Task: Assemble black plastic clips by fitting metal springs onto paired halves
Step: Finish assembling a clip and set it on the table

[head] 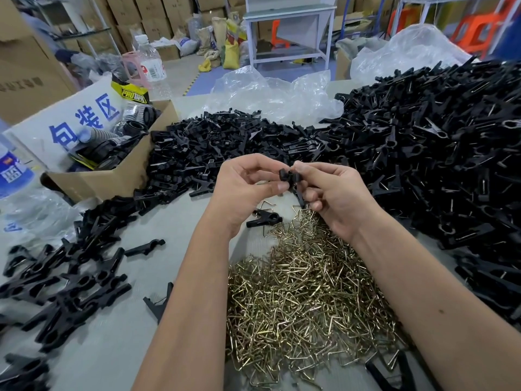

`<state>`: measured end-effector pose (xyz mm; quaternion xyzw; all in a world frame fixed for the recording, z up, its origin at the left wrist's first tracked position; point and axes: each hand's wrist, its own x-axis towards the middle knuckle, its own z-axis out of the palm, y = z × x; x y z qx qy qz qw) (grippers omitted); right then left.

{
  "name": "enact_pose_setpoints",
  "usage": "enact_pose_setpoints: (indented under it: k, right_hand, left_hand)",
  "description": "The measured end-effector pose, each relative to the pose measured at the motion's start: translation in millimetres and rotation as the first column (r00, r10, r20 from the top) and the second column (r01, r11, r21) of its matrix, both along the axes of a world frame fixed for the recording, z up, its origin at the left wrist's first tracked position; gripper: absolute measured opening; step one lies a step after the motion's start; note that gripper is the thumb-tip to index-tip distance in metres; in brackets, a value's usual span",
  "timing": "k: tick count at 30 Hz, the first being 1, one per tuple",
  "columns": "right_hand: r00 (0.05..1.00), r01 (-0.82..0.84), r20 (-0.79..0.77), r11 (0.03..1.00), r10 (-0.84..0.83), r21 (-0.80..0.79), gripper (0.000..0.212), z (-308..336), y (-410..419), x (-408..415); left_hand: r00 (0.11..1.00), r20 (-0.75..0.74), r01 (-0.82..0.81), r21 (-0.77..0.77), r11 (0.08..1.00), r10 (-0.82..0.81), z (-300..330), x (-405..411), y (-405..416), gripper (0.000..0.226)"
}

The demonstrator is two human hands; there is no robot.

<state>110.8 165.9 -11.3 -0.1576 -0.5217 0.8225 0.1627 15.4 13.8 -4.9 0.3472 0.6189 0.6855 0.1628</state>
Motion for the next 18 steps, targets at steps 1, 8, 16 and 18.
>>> enact_pose_setpoints:
  k: [1,8,16,18]
  right_hand:
    - [1.000,0.004,0.008,1.000,-0.004,0.014,0.018,-0.3,-0.8,0.0]
    - [0.993,0.071,0.075,0.968,-0.091,0.241,0.032,0.2,-5.4,3.8]
    - [0.926,0.290,-0.062,0.598,-0.371,0.747,0.054,3.4,-9.8,5.9]
    - [0.917,0.308,-0.087,0.550,-0.390,0.776,0.055,4.1,-10.3,6.4]
  left_hand:
    - [1.000,0.003,0.003,0.001,1.000,-0.003,-0.3,0.3,0.1,0.028]
    - [1.000,0.019,0.010,-0.006,1.000,-0.010,0.0,2.2,0.4,0.030]
    - [0.993,0.060,0.105,0.005,0.994,-0.105,-1.5,2.0,1.0,0.055]
    - [0.991,0.061,0.122,0.005,0.993,-0.122,-1.6,1.9,0.9,0.057]
